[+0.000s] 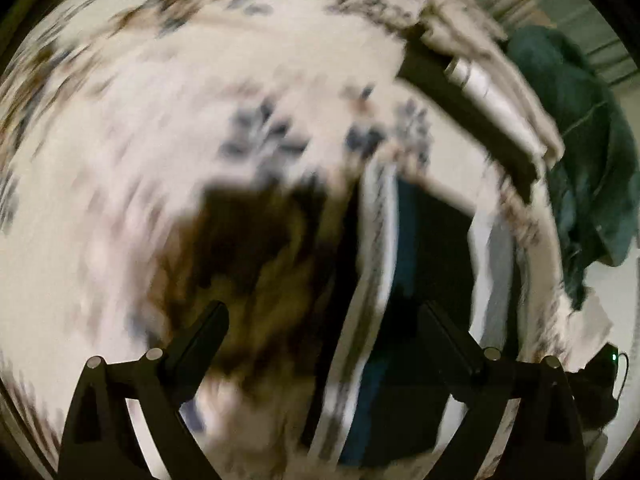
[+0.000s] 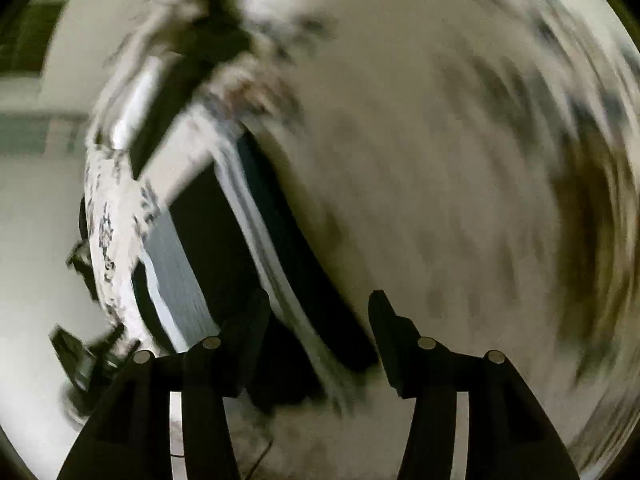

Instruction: Fold small clothes

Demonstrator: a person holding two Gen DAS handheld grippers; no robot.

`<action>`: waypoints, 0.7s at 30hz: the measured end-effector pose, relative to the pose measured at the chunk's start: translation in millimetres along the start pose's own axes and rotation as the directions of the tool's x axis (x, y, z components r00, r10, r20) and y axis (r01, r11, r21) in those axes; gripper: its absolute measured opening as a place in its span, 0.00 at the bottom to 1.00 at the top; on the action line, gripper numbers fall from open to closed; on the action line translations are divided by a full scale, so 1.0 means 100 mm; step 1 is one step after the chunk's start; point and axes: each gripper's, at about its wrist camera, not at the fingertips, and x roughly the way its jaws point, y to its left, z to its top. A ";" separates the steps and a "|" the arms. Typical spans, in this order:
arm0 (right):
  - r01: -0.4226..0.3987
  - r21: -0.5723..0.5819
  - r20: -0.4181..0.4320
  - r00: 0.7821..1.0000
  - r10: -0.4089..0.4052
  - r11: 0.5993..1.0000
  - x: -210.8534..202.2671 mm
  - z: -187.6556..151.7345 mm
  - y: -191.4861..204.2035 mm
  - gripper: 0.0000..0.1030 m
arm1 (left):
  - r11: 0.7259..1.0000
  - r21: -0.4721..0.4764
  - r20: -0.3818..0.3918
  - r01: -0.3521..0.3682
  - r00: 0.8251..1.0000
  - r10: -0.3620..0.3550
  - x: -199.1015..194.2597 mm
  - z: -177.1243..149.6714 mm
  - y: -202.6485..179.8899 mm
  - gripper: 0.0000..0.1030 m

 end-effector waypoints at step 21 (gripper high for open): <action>-0.177 0.265 0.035 0.984 0.174 0.948 0.43 -0.47 -0.68 0.54 | 0.998 -0.057 -0.068 0.022 0.997 -0.026 0.16 -0.50 0.05 0.94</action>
